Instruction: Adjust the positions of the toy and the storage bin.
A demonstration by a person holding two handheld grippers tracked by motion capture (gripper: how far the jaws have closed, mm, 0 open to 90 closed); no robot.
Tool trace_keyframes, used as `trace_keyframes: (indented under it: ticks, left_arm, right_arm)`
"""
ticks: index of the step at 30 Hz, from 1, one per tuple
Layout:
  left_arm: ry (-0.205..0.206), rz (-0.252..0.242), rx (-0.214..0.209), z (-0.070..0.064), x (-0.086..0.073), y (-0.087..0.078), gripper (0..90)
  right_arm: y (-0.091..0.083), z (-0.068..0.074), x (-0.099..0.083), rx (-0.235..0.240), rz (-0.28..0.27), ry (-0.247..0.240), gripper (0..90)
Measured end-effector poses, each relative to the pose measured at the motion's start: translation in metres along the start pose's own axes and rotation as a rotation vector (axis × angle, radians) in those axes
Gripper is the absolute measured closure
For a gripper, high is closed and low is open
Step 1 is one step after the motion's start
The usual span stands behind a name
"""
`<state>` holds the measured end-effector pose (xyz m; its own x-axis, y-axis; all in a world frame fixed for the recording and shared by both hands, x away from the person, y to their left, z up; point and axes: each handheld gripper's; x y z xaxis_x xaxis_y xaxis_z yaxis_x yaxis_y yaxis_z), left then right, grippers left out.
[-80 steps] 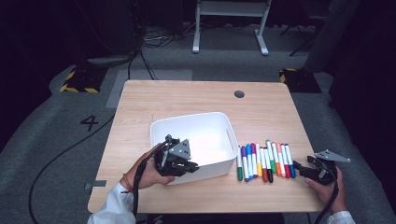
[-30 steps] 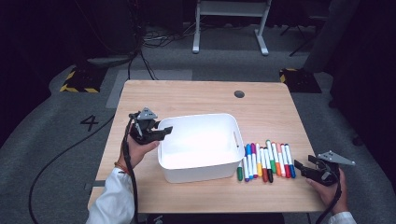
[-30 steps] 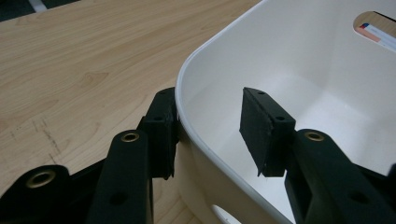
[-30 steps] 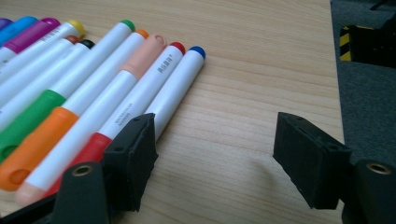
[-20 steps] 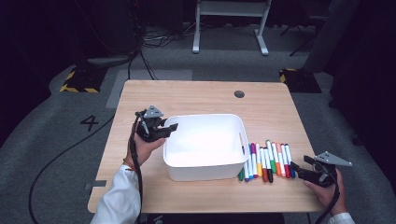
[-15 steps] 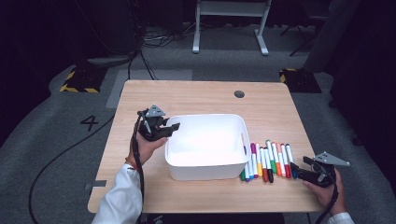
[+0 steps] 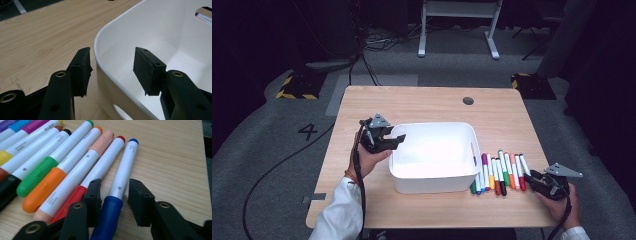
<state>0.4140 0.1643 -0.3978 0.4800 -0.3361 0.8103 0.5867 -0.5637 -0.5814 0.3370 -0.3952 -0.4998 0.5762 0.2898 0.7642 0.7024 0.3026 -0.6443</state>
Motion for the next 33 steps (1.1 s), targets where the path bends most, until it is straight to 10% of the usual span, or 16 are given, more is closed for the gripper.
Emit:
trace_keyframes:
  ticks: [15,23,33]
  left_arm:
    - [0.044,-0.071,0.077,-0.008,0.000,-0.039,22.3]
    - [0.032,-0.158,0.068,-0.005,-0.019,-0.067,16.8]
    - [0.045,-0.155,0.098,-0.001,-0.054,-0.090,15.8]
  right_arm:
    - [0.002,-0.001,0.002,0.011,-0.002,0.000,74.0]
    - [0.002,-0.001,0.002,0.009,0.000,0.011,74.3]
    - [0.002,-0.003,0.002,0.012,-0.004,0.020,74.4]
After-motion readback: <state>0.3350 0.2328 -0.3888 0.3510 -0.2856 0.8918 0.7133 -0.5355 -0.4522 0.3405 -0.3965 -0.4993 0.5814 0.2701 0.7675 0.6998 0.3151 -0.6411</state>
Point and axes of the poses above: each handheld gripper's, and its own axes: y roughly forward along the jaws, x roughly out of its top, z roughly to its left
